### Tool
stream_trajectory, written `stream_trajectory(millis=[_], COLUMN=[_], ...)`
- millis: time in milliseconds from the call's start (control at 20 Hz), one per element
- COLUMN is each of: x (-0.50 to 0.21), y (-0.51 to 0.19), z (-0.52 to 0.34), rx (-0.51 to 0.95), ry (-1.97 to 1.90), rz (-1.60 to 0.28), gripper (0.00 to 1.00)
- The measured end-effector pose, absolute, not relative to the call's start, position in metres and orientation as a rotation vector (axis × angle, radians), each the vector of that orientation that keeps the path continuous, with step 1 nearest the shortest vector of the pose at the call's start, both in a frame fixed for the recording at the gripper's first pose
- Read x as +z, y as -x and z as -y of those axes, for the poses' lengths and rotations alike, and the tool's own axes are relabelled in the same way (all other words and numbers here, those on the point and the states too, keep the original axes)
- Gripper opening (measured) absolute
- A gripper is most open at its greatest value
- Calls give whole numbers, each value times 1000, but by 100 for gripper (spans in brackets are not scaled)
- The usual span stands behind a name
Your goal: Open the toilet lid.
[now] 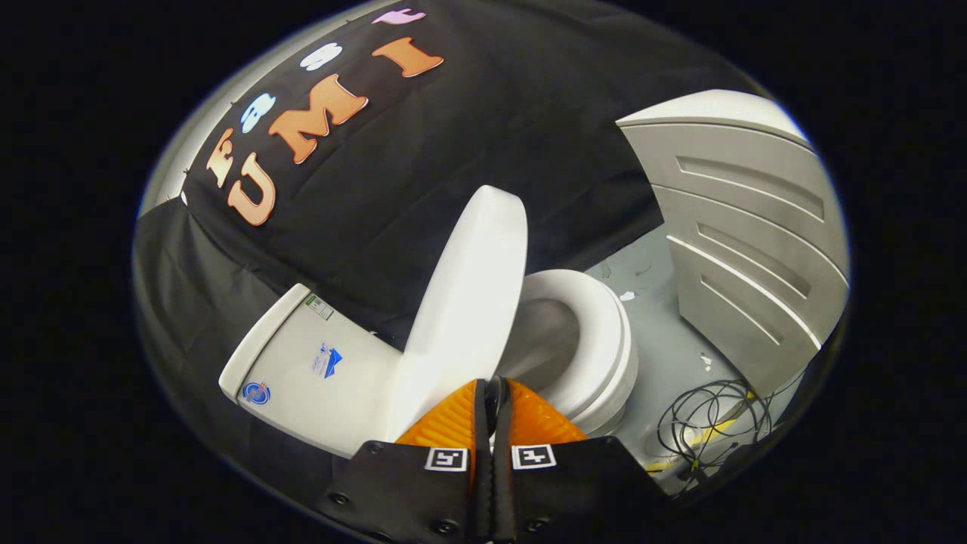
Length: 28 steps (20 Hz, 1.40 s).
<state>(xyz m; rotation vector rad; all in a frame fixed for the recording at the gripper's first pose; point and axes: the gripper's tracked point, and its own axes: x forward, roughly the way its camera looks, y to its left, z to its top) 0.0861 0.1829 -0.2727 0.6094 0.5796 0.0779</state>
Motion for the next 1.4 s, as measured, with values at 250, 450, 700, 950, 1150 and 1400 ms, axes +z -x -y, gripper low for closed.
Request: stream_trajectory(millis=[250,450,700,950,1150,1400], x=[-257,-249,-233,-209,-195,-173], y=[-87,-88,-88,-89,-89,-90], z=[-193,-198,-207,-226,-238,-260], rx=[60,55,47,32,15,1], ry=[-545,-503,-423,-323,-268,-164], rz=[-557,-549,-542,-518,-500,-470], gripper=[8,8,8,8,8,8])
